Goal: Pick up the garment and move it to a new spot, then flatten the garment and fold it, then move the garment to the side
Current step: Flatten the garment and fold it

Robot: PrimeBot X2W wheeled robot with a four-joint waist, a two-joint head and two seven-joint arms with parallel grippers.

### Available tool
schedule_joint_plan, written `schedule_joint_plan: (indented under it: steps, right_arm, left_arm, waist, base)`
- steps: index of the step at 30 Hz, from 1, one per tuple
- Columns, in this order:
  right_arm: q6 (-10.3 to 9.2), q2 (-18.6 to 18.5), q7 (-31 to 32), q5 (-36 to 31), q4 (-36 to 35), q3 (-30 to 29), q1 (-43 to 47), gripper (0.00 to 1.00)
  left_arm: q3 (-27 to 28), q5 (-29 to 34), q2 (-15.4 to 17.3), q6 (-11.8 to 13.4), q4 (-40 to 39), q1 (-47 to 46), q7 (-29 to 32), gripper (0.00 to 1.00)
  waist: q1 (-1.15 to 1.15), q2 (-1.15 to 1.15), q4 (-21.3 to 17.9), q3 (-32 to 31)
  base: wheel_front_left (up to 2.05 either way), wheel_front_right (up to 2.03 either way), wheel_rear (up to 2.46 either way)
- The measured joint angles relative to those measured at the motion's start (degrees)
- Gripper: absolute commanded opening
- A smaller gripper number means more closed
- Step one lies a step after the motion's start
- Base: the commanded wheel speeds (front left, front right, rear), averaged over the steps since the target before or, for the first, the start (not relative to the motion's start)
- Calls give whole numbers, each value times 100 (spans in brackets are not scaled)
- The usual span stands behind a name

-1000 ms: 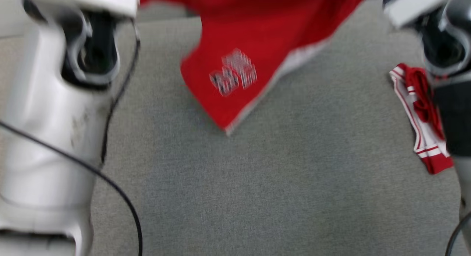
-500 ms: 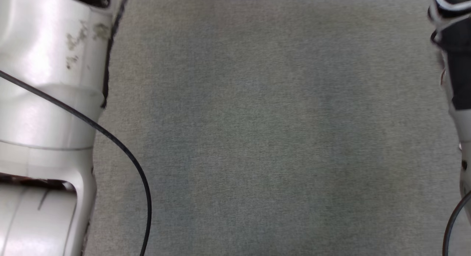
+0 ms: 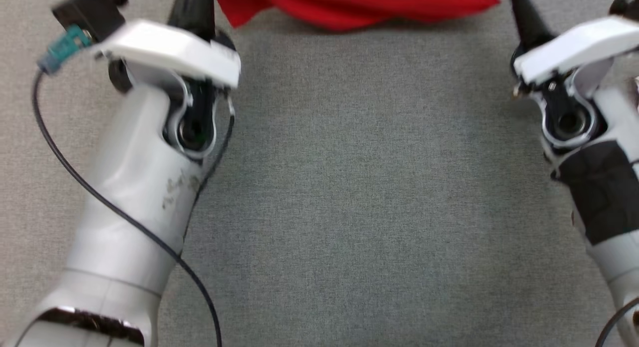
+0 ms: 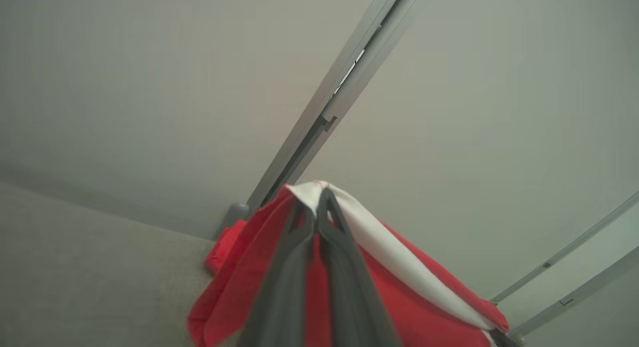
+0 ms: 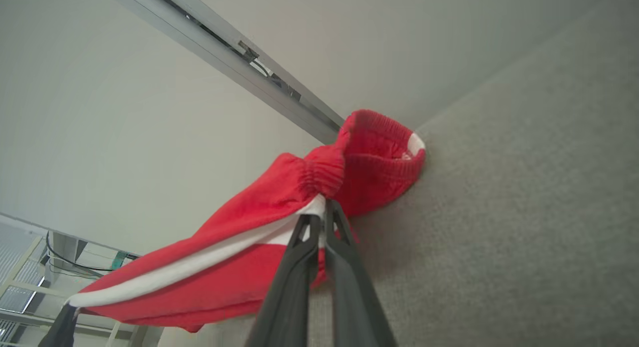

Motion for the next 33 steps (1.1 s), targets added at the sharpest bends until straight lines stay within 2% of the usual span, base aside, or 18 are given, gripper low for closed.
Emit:
schedule_joint_plan:
  steps: [8, 15, 26, 33]
  right_arm:
    - [0, -140, 379, 380, 43, 356, 746, 0]
    - [0, -307, 528, 298, 97, 861, 1111, 0]
    - [0, -579, 834, -31, 91, 1842, 1440, 0]
    - [1, -845, 1200, -142, -147, 2475, 1516, 0]
  left_arm:
    - [-348, 411, 214, -105, 283, 857, 0, 0]
    - [-1080, 1010, 644, -156, 452, 1402, 110, 0]
    - [-2343, 1930, 1322, -191, 289, 1954, 771, 0]
    - [-2849, 2189, 1735, -192, -96, 2110, 1304, 0]
  waist:
    - [0, 0, -54, -382]
    - [0, 0, -123, -697]
    - [0, 0, -207, -1196]
    - [0, 0, -249, -1461]
  base:
    - [0, 0, 0]
    - [0, 0, 0]
    - [0, 0, 0]
    - [0, 0, 0]
